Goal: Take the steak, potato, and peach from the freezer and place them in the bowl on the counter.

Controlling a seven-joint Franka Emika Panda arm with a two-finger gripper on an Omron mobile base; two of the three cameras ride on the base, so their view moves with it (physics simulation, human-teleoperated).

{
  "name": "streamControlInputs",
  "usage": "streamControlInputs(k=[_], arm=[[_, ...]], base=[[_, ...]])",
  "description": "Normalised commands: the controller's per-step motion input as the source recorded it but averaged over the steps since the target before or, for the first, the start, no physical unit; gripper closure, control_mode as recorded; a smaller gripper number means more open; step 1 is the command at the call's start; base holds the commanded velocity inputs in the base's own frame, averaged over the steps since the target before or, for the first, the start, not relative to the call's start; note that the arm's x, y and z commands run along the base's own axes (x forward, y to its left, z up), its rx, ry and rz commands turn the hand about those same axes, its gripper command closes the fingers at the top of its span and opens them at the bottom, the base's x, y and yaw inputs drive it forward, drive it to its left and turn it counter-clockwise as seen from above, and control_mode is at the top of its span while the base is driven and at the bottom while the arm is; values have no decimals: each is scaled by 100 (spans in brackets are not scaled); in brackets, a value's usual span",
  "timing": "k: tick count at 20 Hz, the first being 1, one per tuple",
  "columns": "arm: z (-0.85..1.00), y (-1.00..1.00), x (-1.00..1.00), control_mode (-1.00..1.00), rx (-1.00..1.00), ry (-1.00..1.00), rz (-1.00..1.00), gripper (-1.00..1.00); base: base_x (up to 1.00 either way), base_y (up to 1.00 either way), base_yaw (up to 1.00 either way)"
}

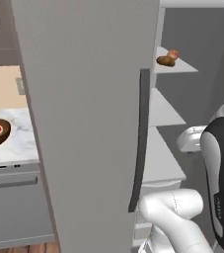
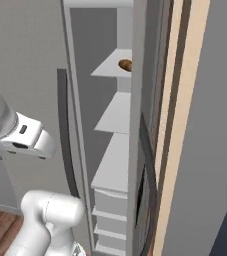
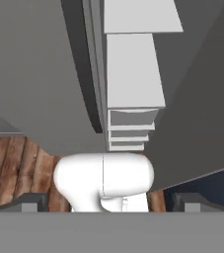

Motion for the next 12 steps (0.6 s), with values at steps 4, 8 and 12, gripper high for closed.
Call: streamControlInputs(k=[4,8,12], arm=[[0,0,0,100,0,0,0,-100],[0,0,0,100,0,0,0,-100],[0,0,0,100,0,0,0,-100]], base=[[0,-73,0],[3,-60,0],[19,-46,0]])
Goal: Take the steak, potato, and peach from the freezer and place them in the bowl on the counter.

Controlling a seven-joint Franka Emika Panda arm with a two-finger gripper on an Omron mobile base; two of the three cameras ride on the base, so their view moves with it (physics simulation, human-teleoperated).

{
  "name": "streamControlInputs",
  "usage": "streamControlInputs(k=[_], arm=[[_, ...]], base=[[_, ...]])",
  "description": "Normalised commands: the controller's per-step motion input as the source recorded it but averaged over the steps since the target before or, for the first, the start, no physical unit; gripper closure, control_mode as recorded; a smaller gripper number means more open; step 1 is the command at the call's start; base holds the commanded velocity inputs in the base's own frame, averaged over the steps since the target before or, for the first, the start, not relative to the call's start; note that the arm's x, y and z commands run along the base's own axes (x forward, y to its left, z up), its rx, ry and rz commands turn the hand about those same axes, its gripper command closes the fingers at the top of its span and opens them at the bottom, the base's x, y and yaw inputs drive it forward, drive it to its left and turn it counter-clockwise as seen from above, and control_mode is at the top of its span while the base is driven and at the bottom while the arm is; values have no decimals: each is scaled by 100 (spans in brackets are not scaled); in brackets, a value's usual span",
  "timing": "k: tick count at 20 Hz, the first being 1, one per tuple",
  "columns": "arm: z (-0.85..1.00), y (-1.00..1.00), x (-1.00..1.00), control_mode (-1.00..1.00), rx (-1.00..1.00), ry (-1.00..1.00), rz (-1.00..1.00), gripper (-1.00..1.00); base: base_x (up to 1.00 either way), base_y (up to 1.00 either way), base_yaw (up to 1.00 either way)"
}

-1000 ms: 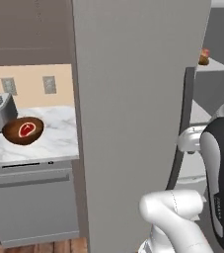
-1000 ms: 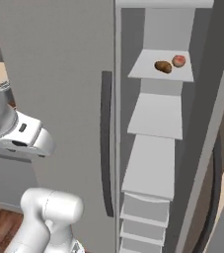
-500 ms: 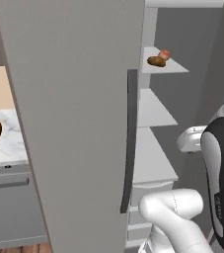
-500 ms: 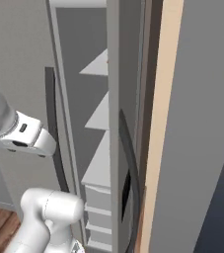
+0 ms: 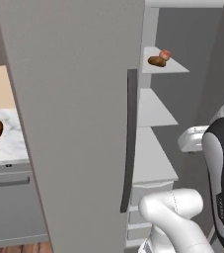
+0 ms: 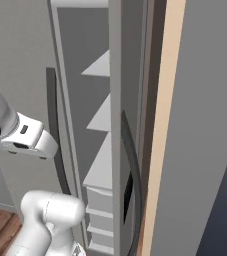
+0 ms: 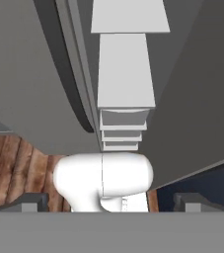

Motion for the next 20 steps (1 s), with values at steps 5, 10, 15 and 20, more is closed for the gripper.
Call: streamControlInputs(k=[5,10,15,20], arm=[[0,0,0,100,0,0,0,-100],[0,0,0,100,0,0,0,-100],[0,0,0,100,0,0,0,-100],[0,0,0,100,0,0,0,-100]], base=[[21,-33,-4],[41,-17,-9],[54,-16,-9],[73,-11,-5]])
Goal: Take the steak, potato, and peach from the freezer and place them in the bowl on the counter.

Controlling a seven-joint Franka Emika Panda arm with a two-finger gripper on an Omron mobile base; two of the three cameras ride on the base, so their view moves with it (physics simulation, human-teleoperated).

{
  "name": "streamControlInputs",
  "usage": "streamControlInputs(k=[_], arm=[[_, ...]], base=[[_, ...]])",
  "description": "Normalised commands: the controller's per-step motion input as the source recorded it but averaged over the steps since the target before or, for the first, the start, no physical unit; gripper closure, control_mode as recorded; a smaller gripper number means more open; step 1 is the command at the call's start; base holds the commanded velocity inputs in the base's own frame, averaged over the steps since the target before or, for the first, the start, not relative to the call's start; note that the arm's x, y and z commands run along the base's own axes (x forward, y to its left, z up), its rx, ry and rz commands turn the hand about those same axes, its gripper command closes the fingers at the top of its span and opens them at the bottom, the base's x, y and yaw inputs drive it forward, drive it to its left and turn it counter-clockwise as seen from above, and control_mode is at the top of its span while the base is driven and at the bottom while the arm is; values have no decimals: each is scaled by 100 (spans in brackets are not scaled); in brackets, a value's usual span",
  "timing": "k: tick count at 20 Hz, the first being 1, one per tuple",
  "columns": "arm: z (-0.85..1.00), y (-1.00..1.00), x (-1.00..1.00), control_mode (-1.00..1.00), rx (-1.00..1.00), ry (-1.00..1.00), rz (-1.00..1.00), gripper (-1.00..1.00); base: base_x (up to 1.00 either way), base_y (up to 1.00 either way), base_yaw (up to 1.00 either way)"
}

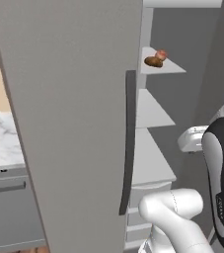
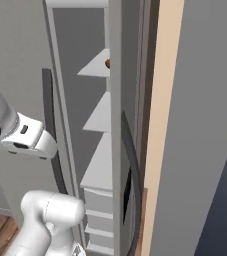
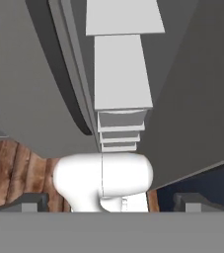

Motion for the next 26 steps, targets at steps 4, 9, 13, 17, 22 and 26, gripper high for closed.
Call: streamControlInputs(k=[4,9,13,17,22,26], arm=[[0,0,0,100,0,0,0,-100],[0,0,0,100,0,0,0,-100],[0,0,0,100,0,0,0,-100],[0,0,0,100,0,0,0,-100],[0,0,0,100,0,0,0,-100],[0,0,0,100,0,0,0,-100]], base=[[88,-2,0],[73,0,0],[42,-26,0],[30,-36,0],[13,-15,0],[0,0,0]])
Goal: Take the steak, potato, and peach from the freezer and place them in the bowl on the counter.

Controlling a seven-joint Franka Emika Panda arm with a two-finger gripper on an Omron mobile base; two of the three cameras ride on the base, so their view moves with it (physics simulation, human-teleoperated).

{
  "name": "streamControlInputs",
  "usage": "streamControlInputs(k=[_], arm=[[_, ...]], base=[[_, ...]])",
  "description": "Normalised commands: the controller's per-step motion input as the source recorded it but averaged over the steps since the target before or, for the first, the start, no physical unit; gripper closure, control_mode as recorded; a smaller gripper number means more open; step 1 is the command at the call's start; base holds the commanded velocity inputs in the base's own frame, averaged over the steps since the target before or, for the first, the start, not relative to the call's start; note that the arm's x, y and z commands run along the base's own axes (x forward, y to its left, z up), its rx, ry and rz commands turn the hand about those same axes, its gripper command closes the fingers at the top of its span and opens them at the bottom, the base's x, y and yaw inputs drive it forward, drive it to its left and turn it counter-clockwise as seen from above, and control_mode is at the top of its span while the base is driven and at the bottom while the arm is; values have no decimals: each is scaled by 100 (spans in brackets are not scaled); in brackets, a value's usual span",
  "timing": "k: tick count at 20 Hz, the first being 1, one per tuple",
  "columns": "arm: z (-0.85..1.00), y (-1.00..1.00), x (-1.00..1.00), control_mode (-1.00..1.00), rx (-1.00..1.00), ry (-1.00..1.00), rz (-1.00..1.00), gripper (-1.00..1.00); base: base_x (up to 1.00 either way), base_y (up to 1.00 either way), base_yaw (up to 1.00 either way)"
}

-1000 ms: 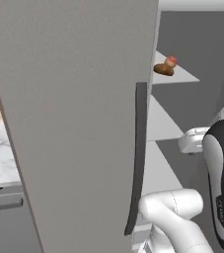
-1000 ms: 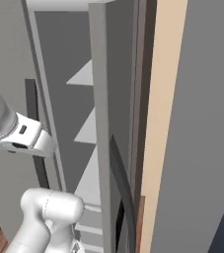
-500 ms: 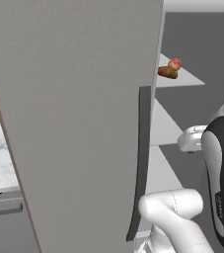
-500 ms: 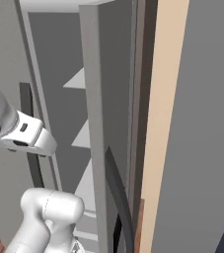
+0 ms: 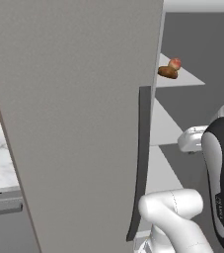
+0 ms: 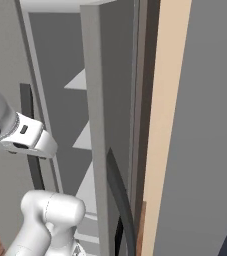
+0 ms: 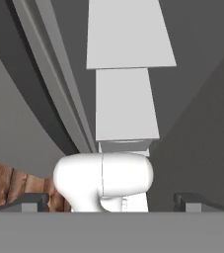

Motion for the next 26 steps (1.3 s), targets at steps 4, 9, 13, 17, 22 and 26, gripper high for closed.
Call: streamControlInputs(k=[4,9,13,17,22,26], arm=[[0,0,0,-100,0,0,0,-100],[0,-1,0,-100,0,-1,0,-100],[2,-11,0,-100,0,-10,1,-100],[10,-20,0,-100,0,-19,2,-100],[26,-17,1,-100,0,-17,0,-100],[37,-7,21,-100,0,-7,0,-100]], base=[[0,0,0],[0,0,0],[0,0,0],[0,0,0],[0,0,0],[0,0,0]])
